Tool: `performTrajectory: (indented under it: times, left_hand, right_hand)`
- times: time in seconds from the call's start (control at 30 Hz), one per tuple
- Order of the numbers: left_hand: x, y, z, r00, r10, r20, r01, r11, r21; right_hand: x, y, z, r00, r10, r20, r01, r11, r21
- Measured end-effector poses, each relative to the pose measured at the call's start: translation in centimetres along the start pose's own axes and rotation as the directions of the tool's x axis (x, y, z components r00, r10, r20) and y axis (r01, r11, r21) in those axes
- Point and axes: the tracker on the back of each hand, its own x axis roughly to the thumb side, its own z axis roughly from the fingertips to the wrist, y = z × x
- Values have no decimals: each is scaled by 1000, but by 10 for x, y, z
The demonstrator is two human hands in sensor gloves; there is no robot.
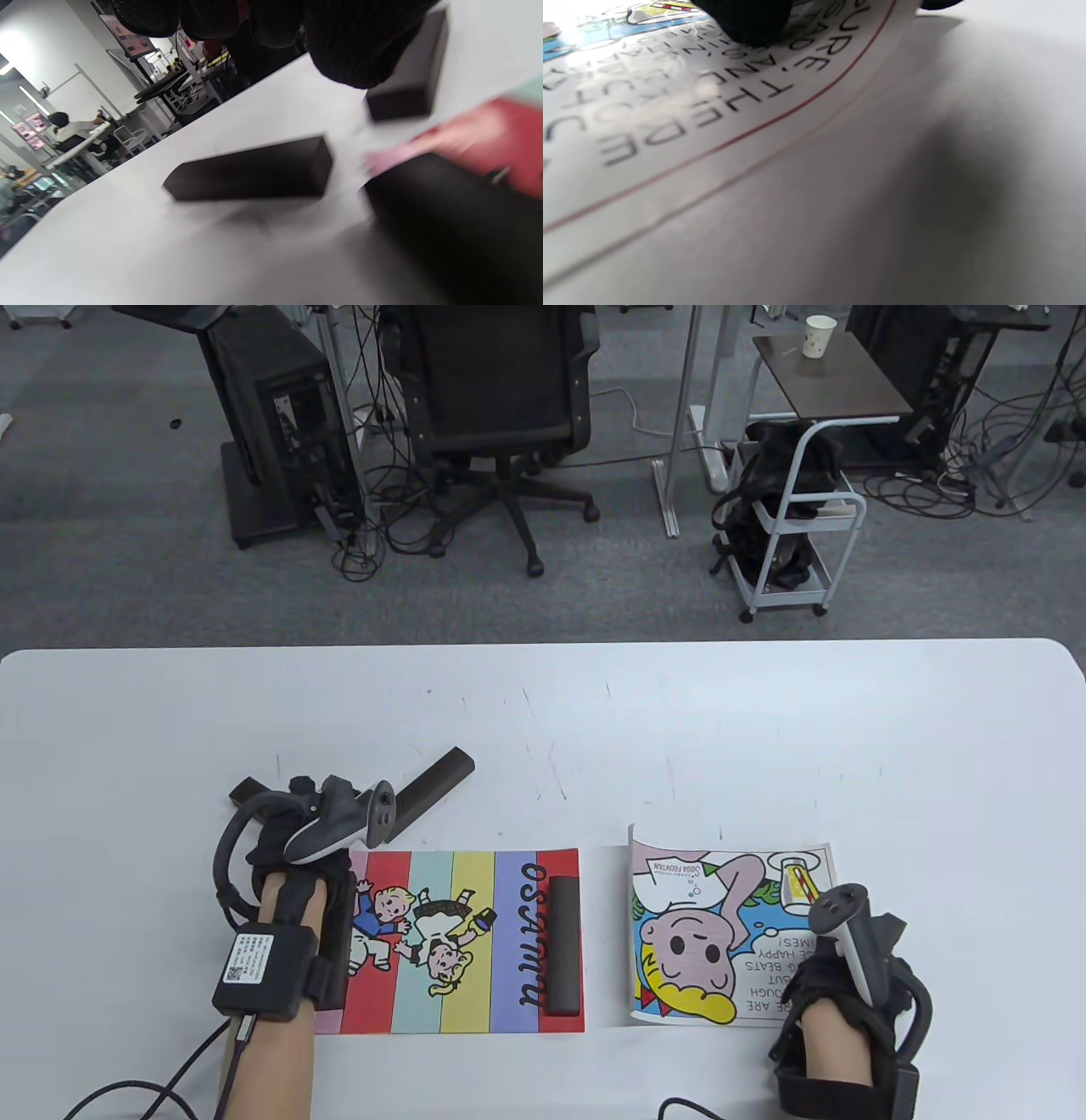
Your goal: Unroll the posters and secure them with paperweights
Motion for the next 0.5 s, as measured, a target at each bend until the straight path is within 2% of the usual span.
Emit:
performTrajectory:
  times: [0.1,0.2,0.33,0.5]
  left_hand:
    - [0,-27,-23,994,-104,-20,102,993,-55]
    - [3,-46,-41,996,-89,10,90,993,-79]
    - [5,-49,-51,993,-115,34,116,993,-12]
    - [4,-49,-49,983,-179,34,177,983,57]
  right_hand:
    - [0,0,0,1000,8,-1,-8,1000,-1]
    - [1,0,1,1000,14,-2,-14,1000,-1]
    - [1,0,1,1000,19,-4,-19,1000,0]
    - [2,-1,2,1000,29,-7,-29,1000,-1]
